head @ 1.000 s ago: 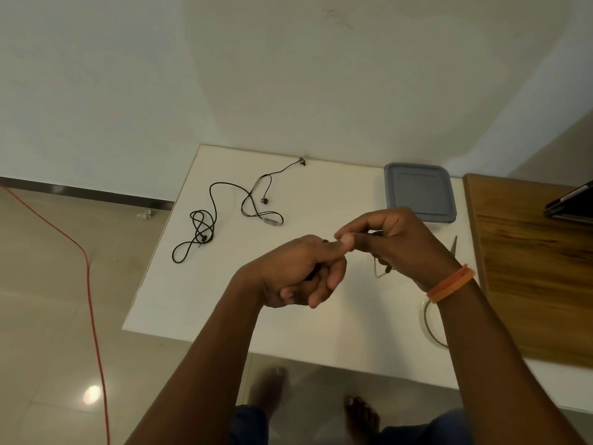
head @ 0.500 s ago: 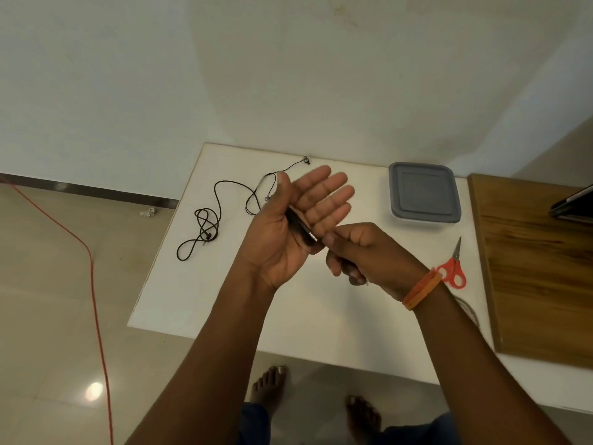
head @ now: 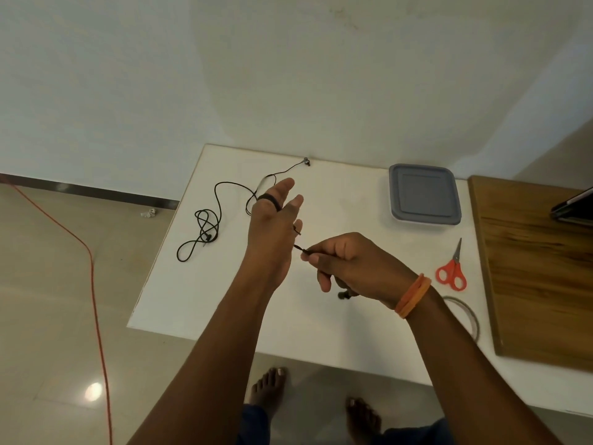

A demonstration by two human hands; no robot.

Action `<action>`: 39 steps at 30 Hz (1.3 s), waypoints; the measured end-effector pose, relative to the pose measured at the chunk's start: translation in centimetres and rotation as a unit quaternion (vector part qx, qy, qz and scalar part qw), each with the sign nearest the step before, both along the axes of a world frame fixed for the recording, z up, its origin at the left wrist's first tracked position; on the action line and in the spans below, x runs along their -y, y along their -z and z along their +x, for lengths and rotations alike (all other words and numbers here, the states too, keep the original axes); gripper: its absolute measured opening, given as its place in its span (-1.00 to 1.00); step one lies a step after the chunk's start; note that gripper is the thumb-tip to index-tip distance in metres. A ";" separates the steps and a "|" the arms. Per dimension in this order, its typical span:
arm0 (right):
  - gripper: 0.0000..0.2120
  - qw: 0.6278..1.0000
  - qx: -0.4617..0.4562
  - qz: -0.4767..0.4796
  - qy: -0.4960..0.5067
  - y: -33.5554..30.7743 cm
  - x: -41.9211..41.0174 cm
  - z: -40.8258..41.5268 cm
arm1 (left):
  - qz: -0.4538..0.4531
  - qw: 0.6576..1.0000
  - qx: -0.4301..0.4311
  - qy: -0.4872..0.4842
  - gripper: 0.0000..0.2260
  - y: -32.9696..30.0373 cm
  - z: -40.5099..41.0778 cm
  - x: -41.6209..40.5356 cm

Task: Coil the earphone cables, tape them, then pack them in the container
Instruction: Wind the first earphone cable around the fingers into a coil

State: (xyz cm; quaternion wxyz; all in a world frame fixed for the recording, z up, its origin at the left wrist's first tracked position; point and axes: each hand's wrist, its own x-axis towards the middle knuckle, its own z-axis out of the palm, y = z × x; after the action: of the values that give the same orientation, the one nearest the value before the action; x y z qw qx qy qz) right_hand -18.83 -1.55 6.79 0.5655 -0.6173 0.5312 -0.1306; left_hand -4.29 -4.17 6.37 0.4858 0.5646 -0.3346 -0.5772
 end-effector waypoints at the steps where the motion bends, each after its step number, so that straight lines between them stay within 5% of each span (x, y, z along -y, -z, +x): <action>1: -0.81 1.000 -0.006 0.000 -0.004 -0.2 0.0 -0.2 | -0.015 0.998 0.052 0.017 -0.70 0.1 -0.2 -0.1; 6: -0.77 0.997 -0.052 -0.030 -0.043 -1.2 0.2 -1.5 | -0.002 0.936 0.255 0.244 -0.77 1.8 -0.9 -1.0; 16: -0.89 0.997 0.011 -0.076 -0.005 -1.8 0.8 -3.9 | 0.111 0.884 0.185 0.415 -0.24 -0.4 -0.9 -2.1; 20: -0.92 0.992 0.039 -0.113 0.032 -1.8 1.0 -4.3 | 0.157 0.859 0.087 0.479 -0.14 -1.0 -0.9 -2.2; 27: -0.85 0.971 0.161 -0.124 0.124 -1.4 0.9 -3.4 | 0.115 0.873 -0.133 0.454 -0.45 -1.3 -0.4 -2.0; 33: -0.80 0.950 0.250 -0.021 0.189 -0.1 0.4 -0.9 | 0.109 0.883 -0.280 0.360 -0.48 -1.2 0.3 -1.3; 39: -0.76 0.940 0.266 0.040 0.209 0.6 0.1 0.4 | 0.110 0.921 -0.281 0.248 -0.43 -1.1 0.2 -1.0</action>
State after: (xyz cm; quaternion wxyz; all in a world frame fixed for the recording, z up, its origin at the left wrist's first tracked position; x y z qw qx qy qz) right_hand -18.38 -1.68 6.19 0.6705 -0.4123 0.4827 -0.3840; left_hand -4.12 -3.17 7.46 0.3363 0.3280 -0.2477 -0.8473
